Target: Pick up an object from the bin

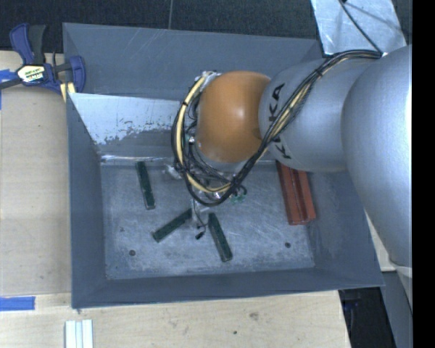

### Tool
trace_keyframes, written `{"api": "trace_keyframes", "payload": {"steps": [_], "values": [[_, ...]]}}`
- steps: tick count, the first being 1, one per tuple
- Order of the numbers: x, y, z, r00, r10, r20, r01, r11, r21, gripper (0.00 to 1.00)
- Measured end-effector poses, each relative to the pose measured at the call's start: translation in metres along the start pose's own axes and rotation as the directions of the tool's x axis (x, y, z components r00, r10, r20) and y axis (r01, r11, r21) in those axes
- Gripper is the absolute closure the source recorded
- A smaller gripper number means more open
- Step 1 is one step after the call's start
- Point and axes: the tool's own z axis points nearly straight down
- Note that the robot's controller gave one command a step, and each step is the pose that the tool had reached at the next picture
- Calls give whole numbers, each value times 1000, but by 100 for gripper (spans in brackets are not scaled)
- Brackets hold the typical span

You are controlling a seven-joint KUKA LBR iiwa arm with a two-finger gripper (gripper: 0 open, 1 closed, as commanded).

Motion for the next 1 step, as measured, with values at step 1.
{"api": "trace_keyframes", "payload": {"steps": [1], "values": [[15, 11, 25, 965, -262, -8, 262, 965, -4, 0]]}}
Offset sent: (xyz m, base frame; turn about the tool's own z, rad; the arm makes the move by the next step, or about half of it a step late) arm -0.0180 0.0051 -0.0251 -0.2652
